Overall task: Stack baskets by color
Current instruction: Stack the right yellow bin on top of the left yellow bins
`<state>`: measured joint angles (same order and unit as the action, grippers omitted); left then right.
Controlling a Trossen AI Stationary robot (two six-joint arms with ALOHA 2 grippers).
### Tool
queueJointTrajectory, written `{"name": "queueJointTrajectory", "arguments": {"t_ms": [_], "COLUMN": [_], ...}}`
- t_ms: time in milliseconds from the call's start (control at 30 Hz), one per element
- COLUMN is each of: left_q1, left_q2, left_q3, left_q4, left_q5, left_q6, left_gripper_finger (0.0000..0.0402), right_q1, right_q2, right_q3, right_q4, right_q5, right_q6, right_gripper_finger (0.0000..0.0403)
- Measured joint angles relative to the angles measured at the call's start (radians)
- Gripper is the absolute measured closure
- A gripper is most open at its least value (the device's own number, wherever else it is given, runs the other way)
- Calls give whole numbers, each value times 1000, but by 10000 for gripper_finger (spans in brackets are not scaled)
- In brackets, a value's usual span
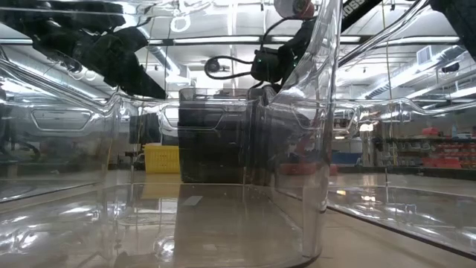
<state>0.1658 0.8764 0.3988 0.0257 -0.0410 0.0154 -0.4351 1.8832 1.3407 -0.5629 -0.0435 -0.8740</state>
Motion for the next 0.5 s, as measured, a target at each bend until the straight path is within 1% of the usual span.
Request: {"name": "queueJointTrajectory", "arguments": {"t_ms": [167, 267, 500], "left_q1": [0, 0, 0], "left_q2": [0, 0, 0], "left_q3": [0, 0, 0], "left_q4": [-1, 0, 4], "left_q5": [0, 0, 0], "left_q6": [-5, -4, -4], "left_gripper_finger": [285, 285, 285], "right_q1": [11, 35, 64], "right_q2": [-1, -5, -13], "right_q3": [0, 3, 56], "right_q4": [-45, -46, -71], "right_q5": [41, 103, 130], "right_q6": [-13, -20, -39], "right_gripper_finger": [197, 197, 199]}}
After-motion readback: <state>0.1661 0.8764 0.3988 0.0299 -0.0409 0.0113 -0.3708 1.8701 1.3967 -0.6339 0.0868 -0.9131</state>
